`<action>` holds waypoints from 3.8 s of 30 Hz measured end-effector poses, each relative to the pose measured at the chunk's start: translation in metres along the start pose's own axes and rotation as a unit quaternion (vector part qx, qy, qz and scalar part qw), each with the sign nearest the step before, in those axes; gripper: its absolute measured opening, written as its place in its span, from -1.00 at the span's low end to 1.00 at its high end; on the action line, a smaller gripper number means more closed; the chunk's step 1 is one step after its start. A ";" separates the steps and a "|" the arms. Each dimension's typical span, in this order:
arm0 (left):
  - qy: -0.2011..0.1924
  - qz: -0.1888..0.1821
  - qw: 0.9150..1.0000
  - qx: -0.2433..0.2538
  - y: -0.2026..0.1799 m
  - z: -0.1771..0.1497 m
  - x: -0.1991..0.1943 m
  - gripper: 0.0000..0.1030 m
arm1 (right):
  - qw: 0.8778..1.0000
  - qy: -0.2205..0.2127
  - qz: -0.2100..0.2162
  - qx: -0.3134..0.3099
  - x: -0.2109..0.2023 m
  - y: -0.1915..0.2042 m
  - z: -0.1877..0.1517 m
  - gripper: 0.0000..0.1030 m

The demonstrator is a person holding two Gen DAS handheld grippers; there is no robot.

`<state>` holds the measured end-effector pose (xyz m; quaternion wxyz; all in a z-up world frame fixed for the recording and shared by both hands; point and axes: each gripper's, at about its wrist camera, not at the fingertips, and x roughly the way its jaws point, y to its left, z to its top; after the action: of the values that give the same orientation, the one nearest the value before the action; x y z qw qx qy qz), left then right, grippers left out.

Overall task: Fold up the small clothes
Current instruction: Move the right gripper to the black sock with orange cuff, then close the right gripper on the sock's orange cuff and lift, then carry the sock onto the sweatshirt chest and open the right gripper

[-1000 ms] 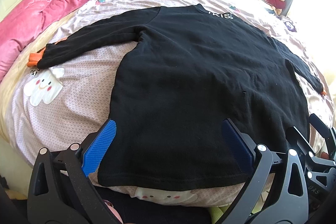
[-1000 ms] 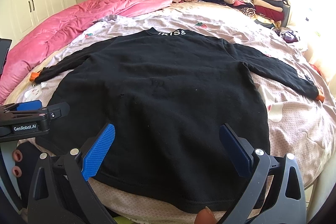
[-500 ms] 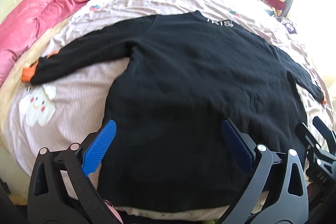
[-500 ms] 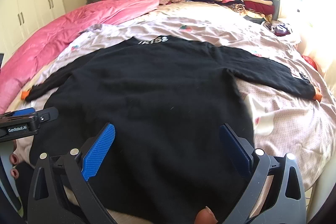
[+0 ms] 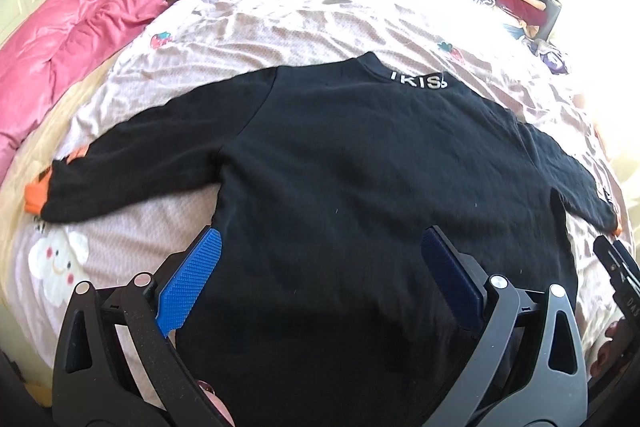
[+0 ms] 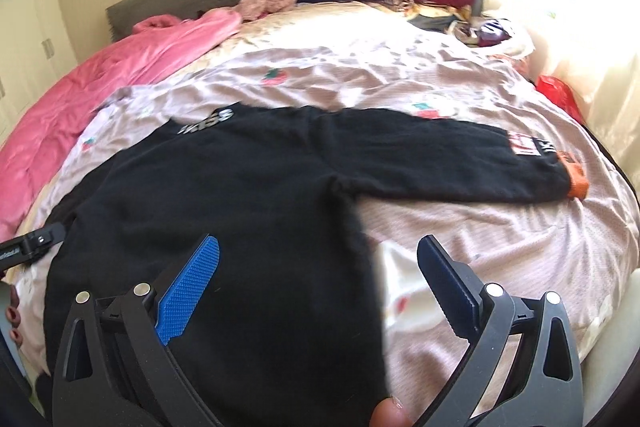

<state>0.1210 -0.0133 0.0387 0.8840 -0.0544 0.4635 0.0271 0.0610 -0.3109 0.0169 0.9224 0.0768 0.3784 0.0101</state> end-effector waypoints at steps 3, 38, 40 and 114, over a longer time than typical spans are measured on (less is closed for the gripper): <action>0.000 -0.003 1.000 0.004 -0.004 0.010 0.004 0.82 | 1.000 -0.004 -0.018 0.011 0.004 -0.015 0.009 0.92; 0.003 -0.023 0.998 0.054 -0.052 0.084 0.079 0.82 | 0.955 0.045 -0.225 0.188 0.082 -0.267 0.056 0.91; 0.009 -0.020 0.998 0.056 -0.053 0.078 0.088 0.82 | 0.954 0.051 -0.227 0.189 0.087 -0.274 0.056 0.90; 0.062 -0.151 0.984 -0.065 -0.005 0.044 0.111 -0.45 | 0.995 0.023 0.098 0.005 0.062 0.030 0.072 -0.02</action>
<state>0.2203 -0.0136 -0.0272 0.8423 -0.1831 0.5007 -0.0800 0.1569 -0.2864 0.0288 0.9075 0.1177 0.3906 0.1003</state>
